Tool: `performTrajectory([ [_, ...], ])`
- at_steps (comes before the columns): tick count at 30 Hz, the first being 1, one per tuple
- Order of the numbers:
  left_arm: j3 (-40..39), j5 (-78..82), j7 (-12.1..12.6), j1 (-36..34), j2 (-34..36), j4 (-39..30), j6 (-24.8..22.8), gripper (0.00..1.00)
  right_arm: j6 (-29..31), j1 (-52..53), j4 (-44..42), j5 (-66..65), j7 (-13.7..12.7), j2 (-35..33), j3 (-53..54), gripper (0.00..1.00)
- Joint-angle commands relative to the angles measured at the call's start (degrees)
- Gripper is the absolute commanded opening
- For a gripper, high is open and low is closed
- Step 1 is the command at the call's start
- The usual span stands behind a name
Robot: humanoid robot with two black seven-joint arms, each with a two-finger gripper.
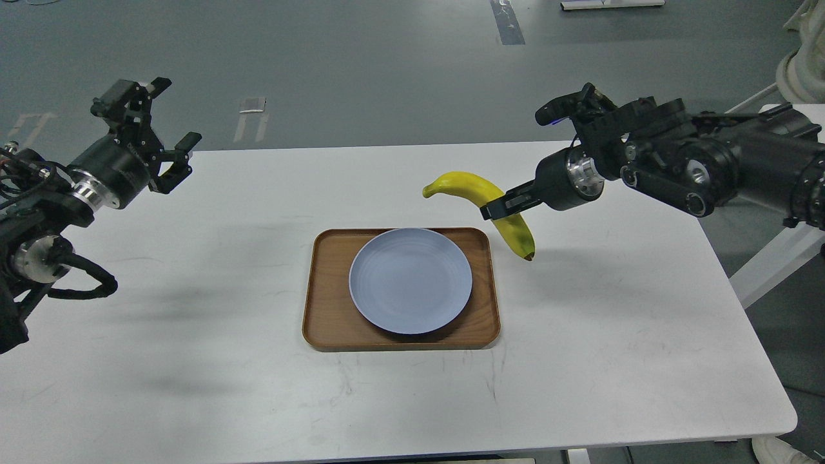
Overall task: Place banana on plate with both arms
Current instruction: 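Carry the banana over the plate and lower it onto the plate, then release the banana and raise the right gripper away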
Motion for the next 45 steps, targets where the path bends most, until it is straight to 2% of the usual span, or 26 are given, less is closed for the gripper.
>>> performTrajectory([
  [1,0.01,0.0,0.0,0.01,0.23,-1.14,0.0,0.98,0.0,-0.49,-1.9,1.58,0.0,4.7,-2.61,0.13],
  [7,0.1,-0.09,0.0,0.01,0.85,-1.59,0.0,0.98,0.0,-1.81,-3.66,1.76,0.0,8.49,-3.76,0.16],
  [14,0.01,-0.09,0.0,0.01,1.11,-1.68,0.0,0.98,0.0,-3.74,-5.33,4.56,0.0,11.31,-3.76,0.23],
  [17,0.01,-0.09,0.0,0.01,1.11,-1.68,0.0,0.98,0.0,-3.74,-6.29,5.19,0.0,11.66,-3.76,0.36],
  [19,0.01,-0.09,0.0,0.01,1.11,-1.68,0.0,0.98,0.0,-3.83,-6.39,5.19,0.0,11.66,-3.76,0.38],
  [20,0.01,-0.09,0.0,0.01,1.11,-1.68,0.0,0.98,0.0,-4.0,-6.65,5.27,0.0,11.66,-3.76,0.45],
  [22,0.01,-0.09,0.0,0.01,1.11,-1.68,0.0,0.98,0.0,-4.09,-6.65,5.27,0.0,11.66,-3.76,0.49],
  [24,0.01,-0.09,0.0,0.01,1.11,-1.68,0.0,0.98,0.0,-4.09,-6.65,5.27,0.0,11.66,-3.76,0.59],
  [26,0.01,-0.09,0.0,0.01,1.11,-1.68,0.0,0.98,0.0,-4.09,-6.65,5.27,0.0,11.66,-3.76,0.63],
  [31,0.01,-0.09,0.0,0.01,1.11,-1.68,0.0,0.98,0.0,-4.09,-6.74,5.54,0.0,11.66,-3.68,0.9],
  [33,0.01,-0.09,0.0,0.01,1.11,-1.68,0.0,0.98,0.0,-3.92,-6.82,5.63,0.0,11.49,-3.24,0.95],
  [39,0.01,0.0,0.0,0.01,1.11,-1.68,0.0,0.98,0.0,-2.69,-6.74,10.89,0.0,4.64,3.6,0.97],
  [43,0.01,-0.09,0.0,0.01,0.85,-1.68,0.0,0.98,0.0,-5.84,-5.69,23.95,0.0,-3.7,14.84,0.99],
  [45,0.01,-0.09,0.0,0.01,0.76,-1.68,0.0,0.98,0.0,-7.86,-5.77,27.76,0.0,-5.38,17.14,0.99],
])
